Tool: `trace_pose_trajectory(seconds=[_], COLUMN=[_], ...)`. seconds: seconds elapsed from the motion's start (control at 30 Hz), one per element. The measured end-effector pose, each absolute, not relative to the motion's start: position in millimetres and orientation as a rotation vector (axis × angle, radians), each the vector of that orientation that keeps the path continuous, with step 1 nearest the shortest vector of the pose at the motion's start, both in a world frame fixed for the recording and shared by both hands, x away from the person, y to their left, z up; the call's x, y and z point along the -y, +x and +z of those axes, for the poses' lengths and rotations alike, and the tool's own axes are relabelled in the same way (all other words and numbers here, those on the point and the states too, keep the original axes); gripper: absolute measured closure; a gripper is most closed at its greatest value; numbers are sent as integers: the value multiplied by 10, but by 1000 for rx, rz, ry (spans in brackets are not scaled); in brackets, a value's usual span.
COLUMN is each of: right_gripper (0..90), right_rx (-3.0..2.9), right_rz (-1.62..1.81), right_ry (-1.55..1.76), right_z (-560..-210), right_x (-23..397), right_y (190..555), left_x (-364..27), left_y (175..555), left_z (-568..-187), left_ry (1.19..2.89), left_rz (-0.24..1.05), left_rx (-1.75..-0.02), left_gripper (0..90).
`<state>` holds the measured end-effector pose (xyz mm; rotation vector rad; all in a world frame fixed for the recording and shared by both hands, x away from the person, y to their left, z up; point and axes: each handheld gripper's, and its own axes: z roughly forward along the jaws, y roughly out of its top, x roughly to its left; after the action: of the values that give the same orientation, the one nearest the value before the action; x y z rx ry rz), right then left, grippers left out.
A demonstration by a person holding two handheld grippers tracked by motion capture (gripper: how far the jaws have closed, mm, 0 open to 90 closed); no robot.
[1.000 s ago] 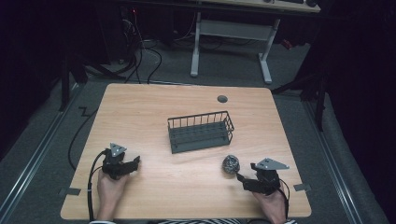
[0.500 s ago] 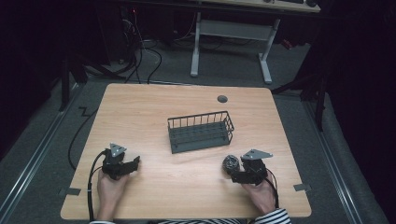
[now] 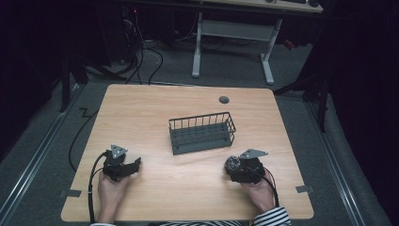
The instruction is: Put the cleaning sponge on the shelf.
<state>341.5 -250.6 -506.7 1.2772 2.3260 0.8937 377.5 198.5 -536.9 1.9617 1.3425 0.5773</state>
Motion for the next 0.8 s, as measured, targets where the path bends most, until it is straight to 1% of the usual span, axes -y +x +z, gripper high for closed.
trace_pose_trajectory(seconds=[0.3, 0.47, 0.8], right_gripper=[387, 392, 401], right_rx=[-2326, -2319, -2306], right_rz=[918, 933, 995], right_ry=[1297, 1290, 1250], right_z=[-5051, -5034, -4840], right_x=[2535, 2542, 2597], right_y=[3405, 3377, 3312], left_x=[-1987, -1987, -1990], left_y=[3776, 3776, 3776], left_z=[-5369, -5369, -5368], left_ry=[1962, 1962, 1961], left_rz=[577, 577, 572], left_rx=[-1342, -1342, -1342], left_gripper=[286, 286, 285])
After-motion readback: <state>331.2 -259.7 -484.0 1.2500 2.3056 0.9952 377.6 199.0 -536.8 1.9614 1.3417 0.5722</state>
